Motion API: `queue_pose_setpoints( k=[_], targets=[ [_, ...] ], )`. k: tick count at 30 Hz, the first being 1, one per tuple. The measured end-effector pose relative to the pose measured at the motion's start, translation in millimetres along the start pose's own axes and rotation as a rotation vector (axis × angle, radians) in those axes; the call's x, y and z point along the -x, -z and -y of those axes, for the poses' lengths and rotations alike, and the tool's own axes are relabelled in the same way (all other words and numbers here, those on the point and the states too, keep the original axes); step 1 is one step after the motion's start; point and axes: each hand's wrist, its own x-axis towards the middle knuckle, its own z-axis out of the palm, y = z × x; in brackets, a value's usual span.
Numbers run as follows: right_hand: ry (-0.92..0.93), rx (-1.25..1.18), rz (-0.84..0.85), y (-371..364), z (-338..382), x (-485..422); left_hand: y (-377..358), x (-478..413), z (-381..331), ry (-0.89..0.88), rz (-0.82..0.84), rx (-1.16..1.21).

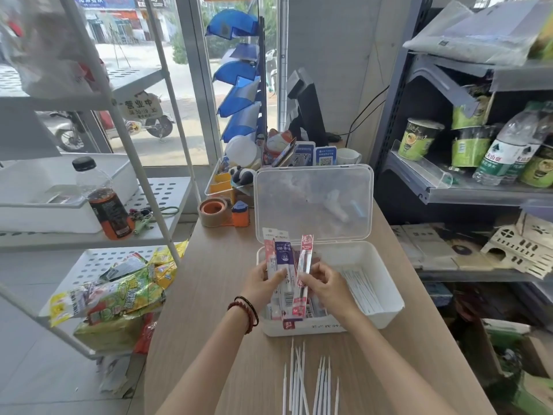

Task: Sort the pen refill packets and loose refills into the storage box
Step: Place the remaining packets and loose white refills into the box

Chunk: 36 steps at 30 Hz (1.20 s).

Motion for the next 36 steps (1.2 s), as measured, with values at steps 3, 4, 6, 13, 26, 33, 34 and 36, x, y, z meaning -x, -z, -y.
queue_pose_setpoints(
  k=[3, 4, 6, 13, 26, 33, 34, 36],
  targets=[
    [-0.035, -0.051, -0.027, 3, 3, -2, 0, 1, -2, 0.058, -0.02, 0.098],
    [-0.045, -0.058, -0.017, 3, 5, -3, 1, 1, -4, 0.087, -0.026, 0.13],
    [-0.058, -0.052, -0.002, 3, 7, -3, 3, 3, -8, 0.132, -0.028, 0.201],
    [-0.048, -0.022, 0.032, 8, 14, -5, 31, 12, -32, 0.101, -0.024, 0.241],
    [-0.109, 0.132, -0.098, -54, 20, -12, 65, 34, -27, 0.212, -0.161, 0.235],
    [-0.129, 0.289, -0.085, -64, 14, -17, 73, 43, -17, 0.246, -0.157, 0.192],
    [-0.12, 0.3, -0.083, -63, 14, -18, 73, 43, -16, 0.252, -0.157, 0.205],
    [-0.105, 0.3, -0.069, -62, 15, -19, 72, 45, -12, 0.286, -0.166, 0.246]
  ],
)
